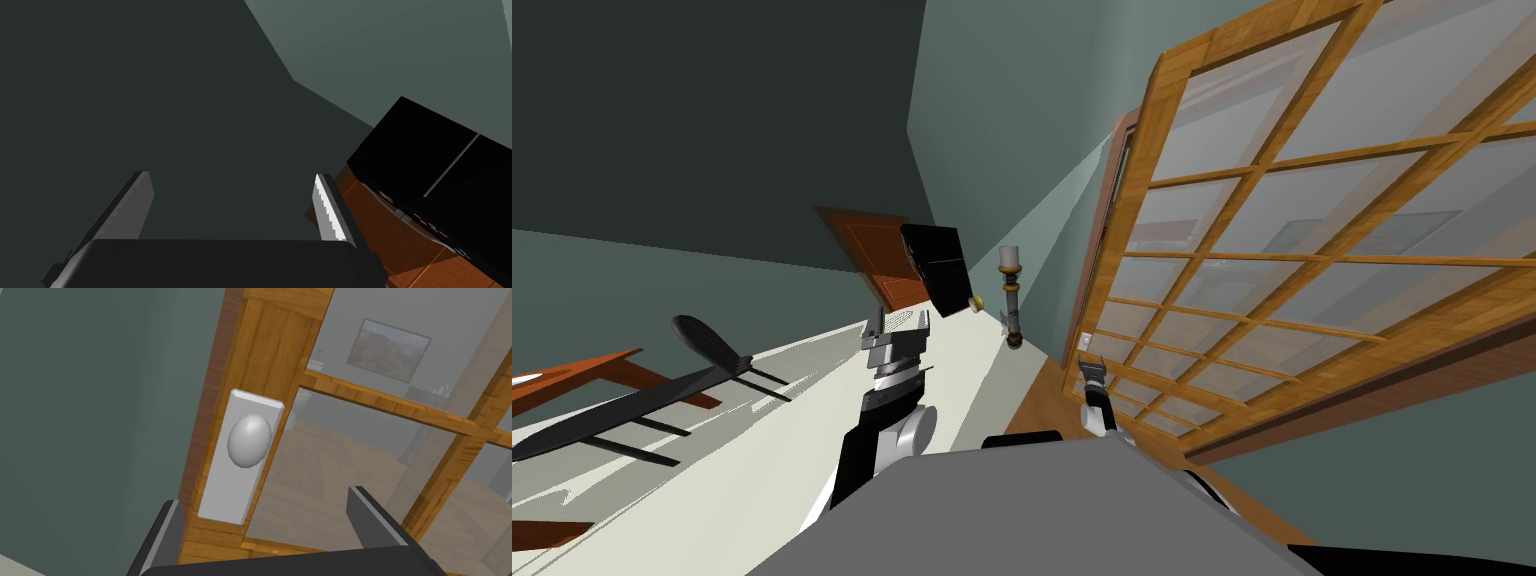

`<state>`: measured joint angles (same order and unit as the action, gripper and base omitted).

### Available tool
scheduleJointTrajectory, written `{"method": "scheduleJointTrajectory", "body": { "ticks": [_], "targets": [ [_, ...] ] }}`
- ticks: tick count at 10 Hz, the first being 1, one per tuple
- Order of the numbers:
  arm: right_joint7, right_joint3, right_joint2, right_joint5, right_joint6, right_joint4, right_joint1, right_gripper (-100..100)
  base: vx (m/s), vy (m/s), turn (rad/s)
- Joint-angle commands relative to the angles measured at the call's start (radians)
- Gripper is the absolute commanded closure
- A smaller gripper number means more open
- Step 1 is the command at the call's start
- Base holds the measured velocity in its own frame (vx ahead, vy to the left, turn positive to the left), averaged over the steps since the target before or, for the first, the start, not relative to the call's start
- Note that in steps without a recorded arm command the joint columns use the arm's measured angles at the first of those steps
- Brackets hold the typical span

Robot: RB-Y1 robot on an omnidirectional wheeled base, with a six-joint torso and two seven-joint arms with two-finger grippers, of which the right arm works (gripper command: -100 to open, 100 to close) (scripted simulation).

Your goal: Pull the door open

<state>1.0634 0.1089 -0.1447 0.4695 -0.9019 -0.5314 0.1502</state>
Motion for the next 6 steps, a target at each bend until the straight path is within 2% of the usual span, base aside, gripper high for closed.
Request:
{"method": "scheduleJointTrajectory", "body": {
  "ticks": [1, 6],
  "targets": [
    [0.05, -0.008, 0.005, 0.019, 0.002, -0.004, 0.001, -100, -0.055, -0.002, 0.032],
    [0.168, -0.021, 0.013, 0.049, 0.003, -0.006, 0.006, -100, -0.036, -0.004, 0.018]
  ]
}}
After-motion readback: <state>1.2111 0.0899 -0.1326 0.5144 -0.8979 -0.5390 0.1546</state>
